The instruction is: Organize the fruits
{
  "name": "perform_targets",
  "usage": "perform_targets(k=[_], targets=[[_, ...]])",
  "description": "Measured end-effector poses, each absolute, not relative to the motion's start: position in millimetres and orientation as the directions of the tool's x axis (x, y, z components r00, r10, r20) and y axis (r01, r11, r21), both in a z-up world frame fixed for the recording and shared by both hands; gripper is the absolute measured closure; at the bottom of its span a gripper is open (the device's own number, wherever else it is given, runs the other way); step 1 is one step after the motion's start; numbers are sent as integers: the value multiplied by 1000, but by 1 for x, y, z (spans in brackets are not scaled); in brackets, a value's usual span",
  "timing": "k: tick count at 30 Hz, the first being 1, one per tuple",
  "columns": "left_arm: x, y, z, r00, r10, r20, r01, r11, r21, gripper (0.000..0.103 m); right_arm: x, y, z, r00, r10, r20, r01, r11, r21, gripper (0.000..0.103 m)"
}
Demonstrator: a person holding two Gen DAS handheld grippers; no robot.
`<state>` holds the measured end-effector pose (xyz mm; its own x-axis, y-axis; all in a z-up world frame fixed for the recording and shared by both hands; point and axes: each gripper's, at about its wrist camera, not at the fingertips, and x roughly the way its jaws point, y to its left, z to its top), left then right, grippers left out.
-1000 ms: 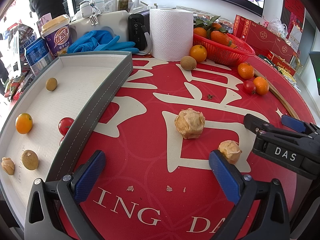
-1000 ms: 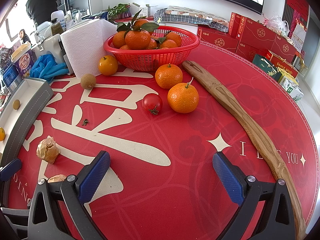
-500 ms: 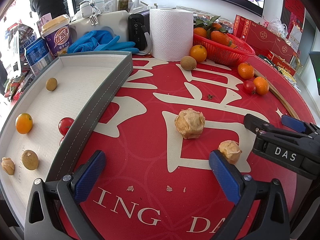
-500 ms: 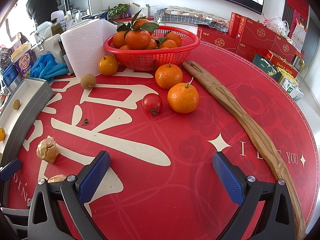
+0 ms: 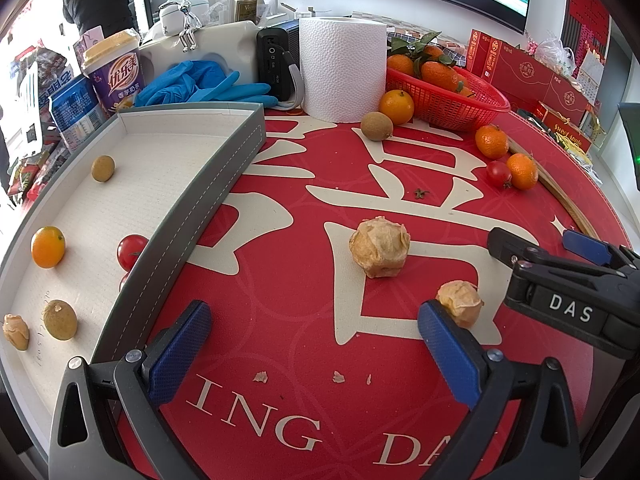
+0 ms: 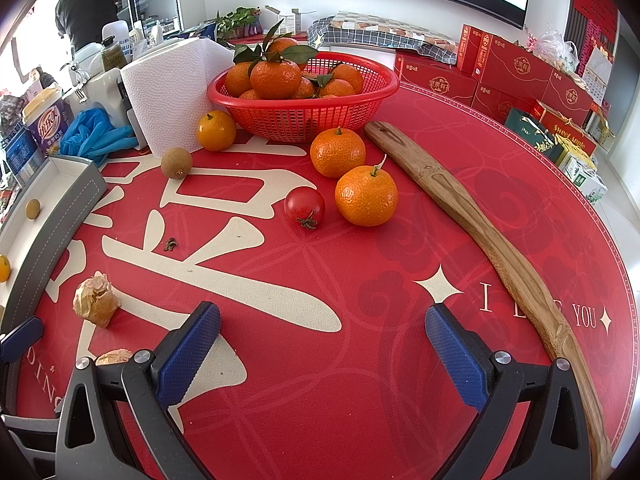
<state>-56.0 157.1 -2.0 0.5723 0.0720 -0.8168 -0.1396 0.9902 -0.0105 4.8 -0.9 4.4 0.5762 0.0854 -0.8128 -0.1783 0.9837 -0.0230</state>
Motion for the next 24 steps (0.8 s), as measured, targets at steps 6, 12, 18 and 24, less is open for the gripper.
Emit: perform_targets(k=[6,12,18,24], targets=[[-56,157,-2,572,72,-817,-140,990,-10,0,5,-1,5,576,85,-813,-178,984,-23,0],[-56,157,-2,573,72,-817,-140,990,-10,0,5,-1,4,576,85,-813,-179,984,-23,0],[-56,157,-2,573,73,-817,-140,990,-10,0,5,-1,4,576,85,-813,-179,984,-24,0],[-56,157,-2,574,63,-816,-122,992,-9,0,4,-1,5,576,85,-813,-179,984,-24,0]])
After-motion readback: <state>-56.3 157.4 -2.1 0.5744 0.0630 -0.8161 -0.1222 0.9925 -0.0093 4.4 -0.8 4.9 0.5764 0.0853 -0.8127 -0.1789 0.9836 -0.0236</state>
